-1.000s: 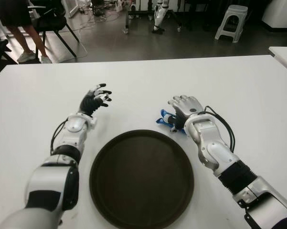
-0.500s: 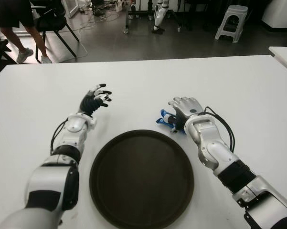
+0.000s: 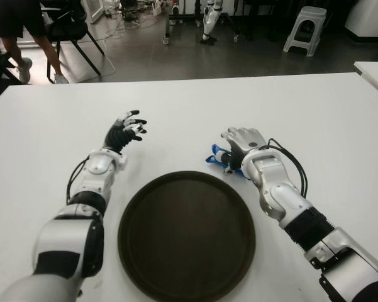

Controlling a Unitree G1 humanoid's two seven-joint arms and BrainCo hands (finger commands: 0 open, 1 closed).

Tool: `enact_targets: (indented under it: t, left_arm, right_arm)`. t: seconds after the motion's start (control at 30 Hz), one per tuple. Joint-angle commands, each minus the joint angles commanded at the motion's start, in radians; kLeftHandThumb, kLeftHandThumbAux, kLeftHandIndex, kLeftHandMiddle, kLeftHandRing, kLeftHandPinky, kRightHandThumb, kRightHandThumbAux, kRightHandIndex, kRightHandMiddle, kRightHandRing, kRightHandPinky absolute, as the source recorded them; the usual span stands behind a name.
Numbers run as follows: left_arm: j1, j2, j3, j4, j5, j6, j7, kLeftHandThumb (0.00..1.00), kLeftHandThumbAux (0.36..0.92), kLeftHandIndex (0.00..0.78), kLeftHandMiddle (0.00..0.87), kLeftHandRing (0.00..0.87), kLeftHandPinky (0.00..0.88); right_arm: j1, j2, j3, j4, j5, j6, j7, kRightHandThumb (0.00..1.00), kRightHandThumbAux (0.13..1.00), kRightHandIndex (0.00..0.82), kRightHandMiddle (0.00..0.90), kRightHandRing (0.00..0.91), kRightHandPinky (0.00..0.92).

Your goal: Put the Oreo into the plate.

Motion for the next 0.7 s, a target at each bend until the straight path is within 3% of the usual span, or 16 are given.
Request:
enact_targets:
  t: [0.7]
  left_arm:
    - [0.001,0.001,0.001,0.002,-0.001,0.003,0.0,0.192,0.644,0.164,0.309,0.359,0.424]
  right_arm:
    - [-0.051,0.005,-0.01,0.093,0.056,0.005,-0.005,0.0,0.737,0.08,0.102,0.12,0.131]
